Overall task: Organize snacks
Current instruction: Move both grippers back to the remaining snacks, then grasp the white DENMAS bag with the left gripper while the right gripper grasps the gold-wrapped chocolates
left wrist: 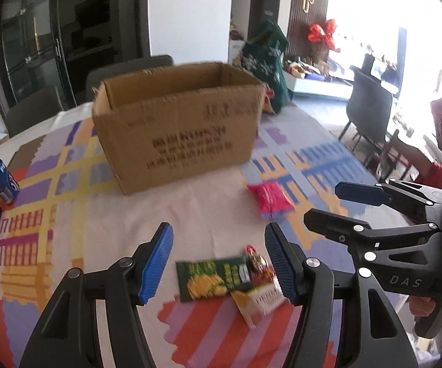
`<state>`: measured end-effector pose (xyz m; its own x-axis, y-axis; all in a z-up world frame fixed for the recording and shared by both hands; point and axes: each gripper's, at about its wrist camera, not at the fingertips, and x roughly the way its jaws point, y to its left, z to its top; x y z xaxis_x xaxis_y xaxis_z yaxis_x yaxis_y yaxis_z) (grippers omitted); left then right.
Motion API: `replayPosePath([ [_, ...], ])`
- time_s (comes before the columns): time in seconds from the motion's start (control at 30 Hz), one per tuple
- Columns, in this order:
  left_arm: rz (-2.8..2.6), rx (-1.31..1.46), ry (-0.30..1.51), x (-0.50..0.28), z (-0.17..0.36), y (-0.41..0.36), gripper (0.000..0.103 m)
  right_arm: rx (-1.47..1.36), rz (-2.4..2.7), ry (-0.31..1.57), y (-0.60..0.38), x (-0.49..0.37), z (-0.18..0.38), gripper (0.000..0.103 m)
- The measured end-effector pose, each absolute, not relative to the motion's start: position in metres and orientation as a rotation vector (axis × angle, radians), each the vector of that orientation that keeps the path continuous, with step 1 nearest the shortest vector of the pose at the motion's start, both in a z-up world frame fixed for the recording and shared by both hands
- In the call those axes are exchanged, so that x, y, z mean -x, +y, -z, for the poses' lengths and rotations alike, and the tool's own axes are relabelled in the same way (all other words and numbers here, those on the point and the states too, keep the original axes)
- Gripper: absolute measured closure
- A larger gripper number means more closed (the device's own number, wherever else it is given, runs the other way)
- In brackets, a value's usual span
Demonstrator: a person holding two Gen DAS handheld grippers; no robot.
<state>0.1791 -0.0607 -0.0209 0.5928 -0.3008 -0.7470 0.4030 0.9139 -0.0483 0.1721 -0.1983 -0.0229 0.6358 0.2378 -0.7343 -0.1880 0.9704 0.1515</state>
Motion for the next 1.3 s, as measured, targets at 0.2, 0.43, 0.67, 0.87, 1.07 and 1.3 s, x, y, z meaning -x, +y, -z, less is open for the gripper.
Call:
replayPosePath([
  [0.2,0.442,-0.104,0.92,-0.162,0.047,-0.068,0.042,-0.073,-0.23,0.93,-0.203,-0.152,0.049,0.041],
  [0.43,0.473,-0.067,1.013,-0.152,0.074,-0.081,0.042,-0.087,-0.204,0.993,-0.215,-0.137,0.072,0.041],
  [0.67,0.427,-0.021,1.106,-0.156,0.102,-0.09,0.042,-0.116,-0.172,1.021,-0.229,-0.129,0.086,0.041],
  [0.87,0.38,-0.048,1.13,-0.157,0.116,-0.102,0.042,-0.142,-0.156,1.035,-0.237,-0.128,0.095,0.041],
  [1.07,0.348,-0.06,1.138,-0.162,0.123,-0.104,0.042,-0.157,-0.147,1.049,-0.242,-0.128,0.1,0.041],
  [1.3,0.374,-0.046,1.135,-0.157,0.124,-0.099,0.057,-0.153,-0.161,1.059,-0.238,-0.129,0.103,0.041],
])
